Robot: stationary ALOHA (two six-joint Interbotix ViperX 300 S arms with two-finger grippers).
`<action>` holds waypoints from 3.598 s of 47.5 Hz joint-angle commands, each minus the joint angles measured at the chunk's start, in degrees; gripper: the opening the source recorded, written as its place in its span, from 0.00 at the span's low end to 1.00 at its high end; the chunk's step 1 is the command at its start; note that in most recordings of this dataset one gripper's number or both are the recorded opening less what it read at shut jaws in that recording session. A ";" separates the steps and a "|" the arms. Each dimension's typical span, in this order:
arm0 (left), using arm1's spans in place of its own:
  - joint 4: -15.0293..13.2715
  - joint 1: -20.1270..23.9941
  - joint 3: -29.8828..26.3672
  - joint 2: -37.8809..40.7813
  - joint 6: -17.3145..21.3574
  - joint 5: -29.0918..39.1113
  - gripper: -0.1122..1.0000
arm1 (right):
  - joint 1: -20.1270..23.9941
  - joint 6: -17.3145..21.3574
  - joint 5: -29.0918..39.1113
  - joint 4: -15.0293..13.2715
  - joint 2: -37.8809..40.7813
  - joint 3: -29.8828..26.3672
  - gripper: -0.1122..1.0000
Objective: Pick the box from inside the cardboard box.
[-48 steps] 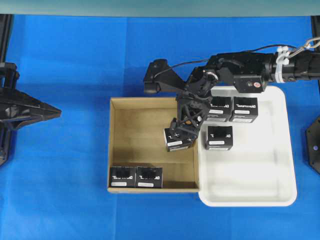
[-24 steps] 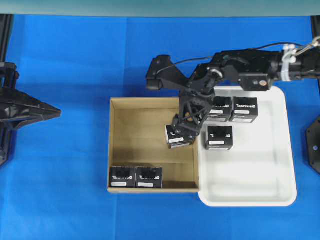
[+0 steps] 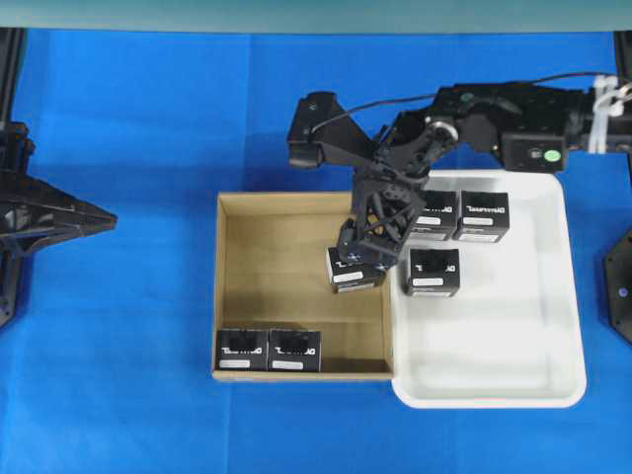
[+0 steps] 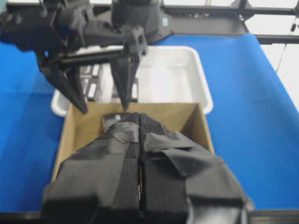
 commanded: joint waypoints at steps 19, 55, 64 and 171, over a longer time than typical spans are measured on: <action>0.18 -0.44 -2.20 0.18 -0.18 -0.26 0.04 | 5.71 -3.96 16.96 -7.91 -3.25 -10.46 1.00; 0.18 -1.49 -2.20 0.26 -2.90 -0.26 0.04 | 5.80 -1.32 19.42 -13.01 -2.64 -16.17 1.00; 0.09 -1.49 -2.20 0.44 -2.90 -0.26 0.04 | 6.59 -1.67 13.71 -13.01 -1.14 -10.28 1.00; 0.09 -1.49 -1.93 0.62 -2.99 -0.26 0.04 | 9.32 0.70 -4.13 -16.44 8.35 -2.81 0.65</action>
